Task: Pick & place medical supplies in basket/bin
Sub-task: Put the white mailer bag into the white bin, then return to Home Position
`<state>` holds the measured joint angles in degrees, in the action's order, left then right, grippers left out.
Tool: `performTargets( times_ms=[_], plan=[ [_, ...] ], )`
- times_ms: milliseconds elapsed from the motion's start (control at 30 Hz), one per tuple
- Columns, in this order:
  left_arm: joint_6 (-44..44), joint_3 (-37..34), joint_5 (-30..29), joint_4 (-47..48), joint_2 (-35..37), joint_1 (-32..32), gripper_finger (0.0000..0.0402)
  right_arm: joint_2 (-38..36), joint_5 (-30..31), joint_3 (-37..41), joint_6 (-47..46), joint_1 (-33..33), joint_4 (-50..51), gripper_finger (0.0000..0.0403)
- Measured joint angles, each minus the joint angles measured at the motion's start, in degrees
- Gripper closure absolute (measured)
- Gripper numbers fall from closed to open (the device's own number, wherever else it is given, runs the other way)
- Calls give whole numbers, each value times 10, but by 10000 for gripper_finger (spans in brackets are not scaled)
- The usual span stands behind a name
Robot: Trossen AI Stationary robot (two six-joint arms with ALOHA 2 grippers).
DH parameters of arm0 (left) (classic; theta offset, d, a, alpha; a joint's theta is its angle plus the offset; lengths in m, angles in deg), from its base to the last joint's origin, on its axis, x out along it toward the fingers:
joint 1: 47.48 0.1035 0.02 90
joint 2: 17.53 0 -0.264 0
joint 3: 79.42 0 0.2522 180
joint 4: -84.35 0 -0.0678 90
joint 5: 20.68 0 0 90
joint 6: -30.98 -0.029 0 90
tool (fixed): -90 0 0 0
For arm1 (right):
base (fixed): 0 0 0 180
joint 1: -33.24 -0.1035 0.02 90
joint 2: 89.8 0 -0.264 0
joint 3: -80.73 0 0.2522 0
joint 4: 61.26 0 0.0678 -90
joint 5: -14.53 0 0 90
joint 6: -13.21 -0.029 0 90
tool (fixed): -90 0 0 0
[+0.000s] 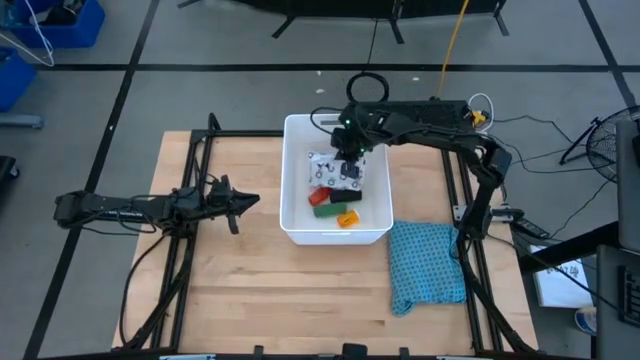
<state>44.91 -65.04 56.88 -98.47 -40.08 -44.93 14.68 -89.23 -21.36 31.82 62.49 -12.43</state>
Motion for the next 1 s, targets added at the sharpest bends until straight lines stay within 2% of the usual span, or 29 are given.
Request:
performTargets(
  times_ms=[100,333,500,633,767,867,1000],
  plan=[
    [-2,0,0,0,0,0,366,2,2,-1,3,0,16,365],
    [-24,0,0,0,0,0,366,-15,1,-1,-2,-1,8,265],
    [-53,0,8,14,0,0,366,-56,-1,0,11,-9,-3,240],
    [-65,0,10,38,0,0,366,-119,-46,-1,33,-33,14,264],
    [-96,0,17,31,1,-1,366,-196,-94,16,57,-86,20,325],
    [-125,0,28,-15,3,-14,367,-280,-151,83,69,-125,-38,386],
    [-163,0,22,-44,8,-40,385,-415,-147,213,18,-155,-131,394]
  ],
)
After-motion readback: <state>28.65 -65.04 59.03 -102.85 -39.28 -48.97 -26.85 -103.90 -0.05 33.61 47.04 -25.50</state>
